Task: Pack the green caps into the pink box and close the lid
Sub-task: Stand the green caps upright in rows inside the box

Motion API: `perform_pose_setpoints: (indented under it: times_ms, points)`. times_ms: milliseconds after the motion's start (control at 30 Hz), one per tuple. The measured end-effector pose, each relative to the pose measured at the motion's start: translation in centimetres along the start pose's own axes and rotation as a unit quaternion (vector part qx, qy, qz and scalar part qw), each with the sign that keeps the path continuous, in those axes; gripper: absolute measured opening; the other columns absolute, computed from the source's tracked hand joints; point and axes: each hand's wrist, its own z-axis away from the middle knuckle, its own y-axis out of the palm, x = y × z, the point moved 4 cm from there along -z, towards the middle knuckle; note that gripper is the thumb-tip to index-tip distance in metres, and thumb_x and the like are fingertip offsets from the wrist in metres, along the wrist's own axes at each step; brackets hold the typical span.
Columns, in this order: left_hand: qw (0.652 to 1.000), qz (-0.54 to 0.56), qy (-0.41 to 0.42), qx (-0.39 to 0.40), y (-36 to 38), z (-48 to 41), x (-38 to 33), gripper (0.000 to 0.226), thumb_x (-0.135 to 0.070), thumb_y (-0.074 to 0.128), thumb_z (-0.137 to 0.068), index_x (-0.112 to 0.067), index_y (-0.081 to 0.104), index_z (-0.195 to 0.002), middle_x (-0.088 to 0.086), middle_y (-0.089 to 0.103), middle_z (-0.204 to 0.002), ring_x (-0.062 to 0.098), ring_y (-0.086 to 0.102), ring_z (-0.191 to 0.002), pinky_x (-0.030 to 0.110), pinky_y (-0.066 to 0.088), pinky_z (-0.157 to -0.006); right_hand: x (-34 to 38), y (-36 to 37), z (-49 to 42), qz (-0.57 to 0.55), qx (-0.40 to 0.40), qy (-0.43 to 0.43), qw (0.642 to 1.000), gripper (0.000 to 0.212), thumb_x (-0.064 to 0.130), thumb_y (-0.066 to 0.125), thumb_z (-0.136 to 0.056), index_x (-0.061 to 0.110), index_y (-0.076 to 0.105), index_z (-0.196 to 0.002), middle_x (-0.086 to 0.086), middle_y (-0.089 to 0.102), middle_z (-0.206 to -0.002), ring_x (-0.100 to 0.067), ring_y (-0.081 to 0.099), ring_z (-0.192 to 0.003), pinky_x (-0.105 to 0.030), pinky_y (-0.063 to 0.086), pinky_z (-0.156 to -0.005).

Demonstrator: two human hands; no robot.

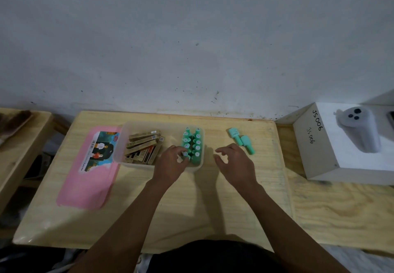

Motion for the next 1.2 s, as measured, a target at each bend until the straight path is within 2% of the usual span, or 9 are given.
perform_pose_setpoints:
  times_ms: [167, 300, 500, 600, 733, 833, 967, 1100, 1200]
  points:
    - [0.997, -0.017, 0.011, -0.072, -0.5, 0.7, -1.0, 0.026, -0.026, 0.072, -0.078, -0.019, 0.063, -0.101, -0.005, 0.057, -0.087, 0.013, 0.053, -0.078, 0.025, 0.040, -0.063, -5.7, -2.0, 0.8, 0.014, -0.028, 0.084, 0.996, 0.023, 0.041, 0.060, -0.090, 0.033, 0.067, -0.110, 0.013, 0.060, -0.102, -0.007, 0.057, -0.084, -0.026, 0.048, -0.062]
    - [0.987, -0.066, 0.102, -0.107, -0.3, 0.9, -4.4, 0.023, -0.028, 0.066, -0.082, -0.016, 0.064, -0.102, 0.000, 0.060, -0.096, 0.017, 0.056, -0.088, 0.024, 0.041, -0.070, -9.9, -3.3, 1.1, 0.019, -0.027, 0.144, 0.989, 0.026, 0.041, 0.059, -0.091, 0.030, 0.068, -0.113, 0.007, 0.062, -0.104, -0.011, 0.060, -0.085, -0.027, 0.047, -0.065]
    - [0.980, -0.043, 0.193, -0.018, 3.2, -0.3, -10.6, 0.021, -0.028, 0.059, -0.087, -0.019, 0.064, -0.105, -0.003, 0.059, -0.099, 0.015, 0.056, -0.094, 0.028, 0.048, -0.072, -12.9, -4.0, 0.6, -0.001, -0.003, 0.187, 0.982, 0.029, 0.039, 0.062, -0.089, 0.028, 0.067, -0.116, 0.002, 0.067, -0.108, -0.016, 0.063, -0.092, -0.030, 0.050, -0.073]
    - [0.971, -0.095, 0.200, 0.093, 6.1, -2.1, -12.7, 0.034, -0.029, 0.055, -0.089, -0.019, 0.057, -0.121, 0.002, 0.055, -0.116, 0.021, 0.053, -0.108, 0.040, 0.050, -0.083, -13.2, -3.7, -0.1, -0.014, 0.013, 0.190, 0.982, 0.033, 0.040, 0.061, -0.090, 0.027, 0.064, -0.120, 0.001, 0.066, -0.111, -0.016, 0.062, -0.094, -0.028, 0.047, -0.072]
    - [0.946, -0.198, 0.165, 0.194, 9.4, -5.0, -13.8, 0.053, -0.022, 0.054, -0.089, -0.021, 0.037, -0.140, 0.006, 0.039, -0.139, 0.027, 0.042, -0.125, 0.043, 0.045, -0.094, -13.3, -2.7, -1.7, -0.027, 0.046, 0.202, 0.978, 0.037, 0.042, 0.059, -0.090, 0.030, 0.060, -0.125, 0.001, 0.061, -0.118, -0.017, 0.060, -0.101, -0.033, 0.051, -0.078]
    - [0.923, -0.272, 0.156, 0.224, 11.3, -6.9, -13.4, 0.060, -0.015, 0.056, -0.088, -0.022, 0.031, -0.142, 0.007, 0.030, -0.145, 0.030, 0.039, -0.126, 0.044, 0.043, -0.095, -13.2, -2.0, -3.2, -0.037, 0.060, 0.208, 0.976, 0.041, 0.043, 0.059, -0.089, 0.029, 0.056, -0.128, 0.000, 0.060, -0.118, -0.017, 0.060, -0.098, -0.037, 0.054, -0.078]
    - [0.889, -0.348, 0.173, 0.243, 12.9, -8.9, -12.4, 0.065, -0.011, 0.061, -0.084, -0.025, 0.032, -0.140, 0.006, 0.027, -0.146, 0.030, 0.040, -0.124, 0.046, 0.043, -0.094, -13.0, -1.1, -4.6, -0.038, 0.062, 0.186, 0.980, 0.045, 0.046, 0.061, -0.088, 0.024, 0.053, -0.126, 0.000, 0.061, -0.113, -0.017, 0.059, -0.092, -0.034, 0.053, -0.072]
    - [0.898, -0.319, 0.184, 0.242, 13.7, -9.8, -12.4, 0.058, -0.013, 0.060, -0.087, -0.024, 0.038, -0.139, 0.006, 0.036, -0.141, 0.029, 0.046, -0.120, 0.045, 0.044, -0.093, -12.9, -0.5, -5.1, -0.030, 0.055, 0.188, 0.980, 0.052, 0.052, 0.066, -0.082, 0.024, 0.051, -0.123, 0.002, 0.062, -0.109, -0.017, 0.059, -0.094, -0.034, 0.052, -0.072]
    - [0.895, -0.319, 0.196, 0.242, 14.2, -10.2, -12.4, 0.050, -0.016, 0.058, -0.088, -0.023, 0.043, -0.135, 0.007, 0.042, -0.134, 0.028, 0.048, -0.115, 0.043, 0.045, -0.089, -13.0, -0.5, -5.4, -0.014, 0.044, 0.197, 0.979, 0.042, 0.049, 0.067, -0.083, 0.024, 0.057, -0.115, 0.004, 0.064, -0.104, -0.016, 0.060, -0.091, -0.030, 0.046, -0.067]
